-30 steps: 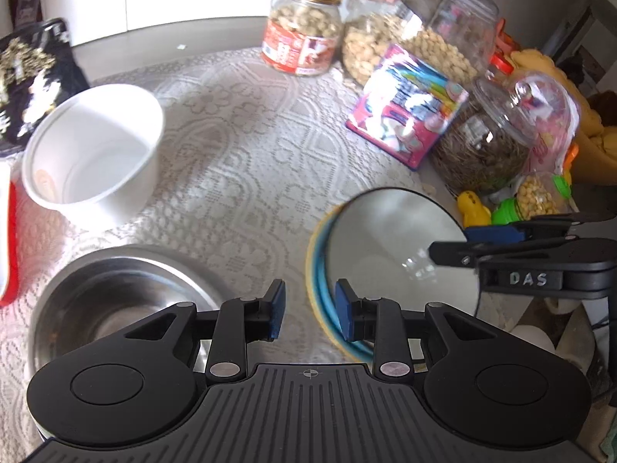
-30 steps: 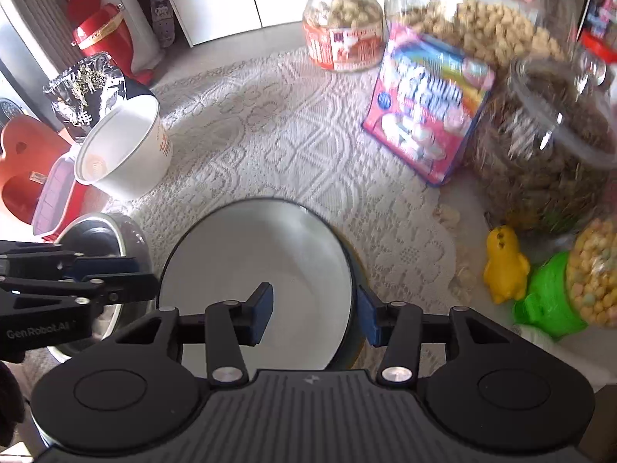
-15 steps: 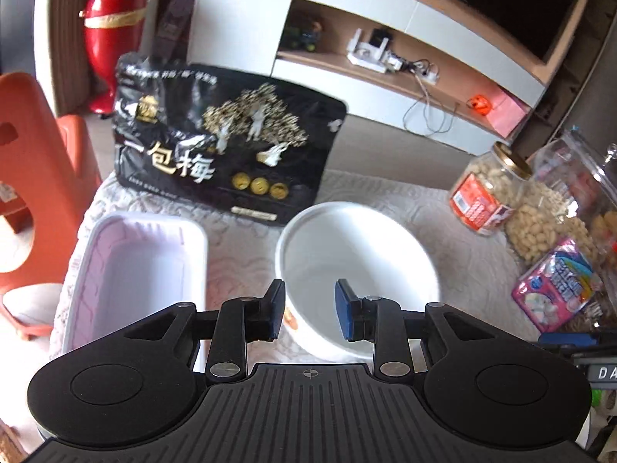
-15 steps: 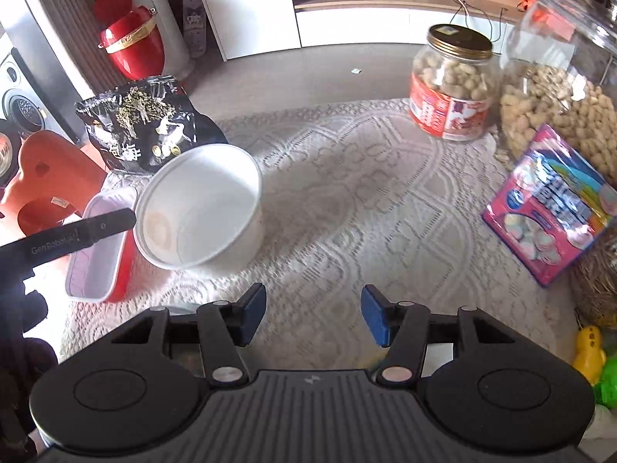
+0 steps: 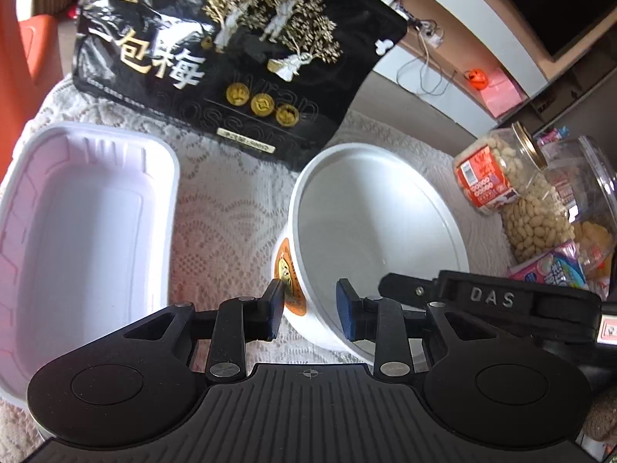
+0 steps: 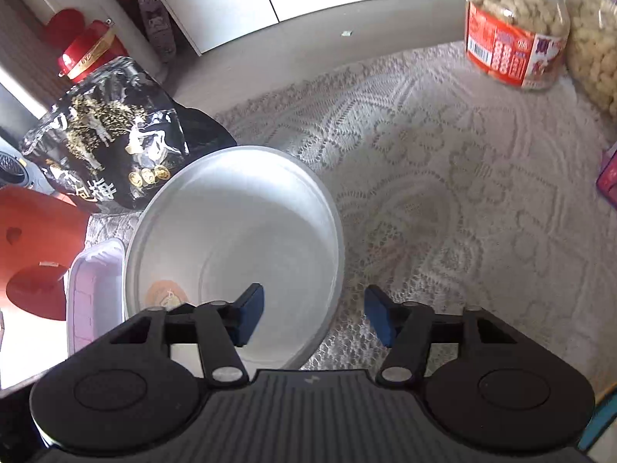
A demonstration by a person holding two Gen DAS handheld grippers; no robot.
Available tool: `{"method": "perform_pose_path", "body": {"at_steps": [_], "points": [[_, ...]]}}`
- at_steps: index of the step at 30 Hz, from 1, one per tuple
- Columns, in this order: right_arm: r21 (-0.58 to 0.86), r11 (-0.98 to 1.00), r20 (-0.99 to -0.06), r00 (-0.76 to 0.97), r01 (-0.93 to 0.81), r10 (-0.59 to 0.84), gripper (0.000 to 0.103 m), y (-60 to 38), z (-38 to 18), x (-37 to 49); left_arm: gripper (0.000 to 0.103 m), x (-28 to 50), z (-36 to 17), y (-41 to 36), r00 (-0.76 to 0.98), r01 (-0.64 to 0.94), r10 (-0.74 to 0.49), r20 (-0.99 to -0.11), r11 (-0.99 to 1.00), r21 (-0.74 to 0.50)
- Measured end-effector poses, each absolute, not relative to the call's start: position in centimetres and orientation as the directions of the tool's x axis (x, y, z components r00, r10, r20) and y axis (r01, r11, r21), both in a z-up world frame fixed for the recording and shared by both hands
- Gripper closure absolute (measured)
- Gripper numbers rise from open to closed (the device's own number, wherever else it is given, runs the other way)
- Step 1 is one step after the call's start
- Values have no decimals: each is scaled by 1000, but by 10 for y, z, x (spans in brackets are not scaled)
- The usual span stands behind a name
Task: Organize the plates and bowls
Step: 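Move the left tool to the plain white bowl rim and close it, then carry the plain white bowl with the left tool onto the blue bowl stack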
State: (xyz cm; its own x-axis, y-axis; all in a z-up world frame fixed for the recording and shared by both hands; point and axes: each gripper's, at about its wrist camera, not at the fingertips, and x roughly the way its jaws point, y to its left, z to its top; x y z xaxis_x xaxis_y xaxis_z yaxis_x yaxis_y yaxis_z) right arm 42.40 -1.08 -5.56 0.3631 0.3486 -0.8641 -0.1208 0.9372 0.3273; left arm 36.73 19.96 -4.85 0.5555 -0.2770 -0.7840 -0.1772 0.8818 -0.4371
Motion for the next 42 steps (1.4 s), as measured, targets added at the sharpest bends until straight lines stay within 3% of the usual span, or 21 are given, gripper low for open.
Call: {"method": "perform_pose_path", "body": {"at_steps": [8, 15, 18, 22, 29, 34, 42], "points": [[288, 921, -770, 508, -263, 386, 65, -28, 0, 372, 72, 338, -20, 201, 622, -130, -317, -716, 860, -494], [227, 943, -659, 675, -243, 332, 63, -117, 72, 280, 72, 285, 42, 129, 668, 134, -446, -596, 859, -494], [229, 951, -643, 701, -208, 309, 62, -161, 83, 247, 71, 266, 53, 92, 621, 228, -518, -588, 837, -497], [260, 954, -665, 689, -149, 289, 62, -210, 71, 220, 70, 251, 37, 54, 527, 282, -593, -609, 798, -532], [312, 950, -699, 680, 10, 222, 61, -246, -1, 208, 71, 256, -23, 17, 397, 279, -605, -690, 796, -537], [378, 925, -686, 685, 45, 247, 61, -258, -21, 201, 71, 254, -20, 19, 441, 289, -568, -695, 823, -489], [347, 938, -661, 715, 24, 226, 61, -253, -17, 195, 71, 252, -24, 8, 408, 317, -590, -697, 807, -498]]}}
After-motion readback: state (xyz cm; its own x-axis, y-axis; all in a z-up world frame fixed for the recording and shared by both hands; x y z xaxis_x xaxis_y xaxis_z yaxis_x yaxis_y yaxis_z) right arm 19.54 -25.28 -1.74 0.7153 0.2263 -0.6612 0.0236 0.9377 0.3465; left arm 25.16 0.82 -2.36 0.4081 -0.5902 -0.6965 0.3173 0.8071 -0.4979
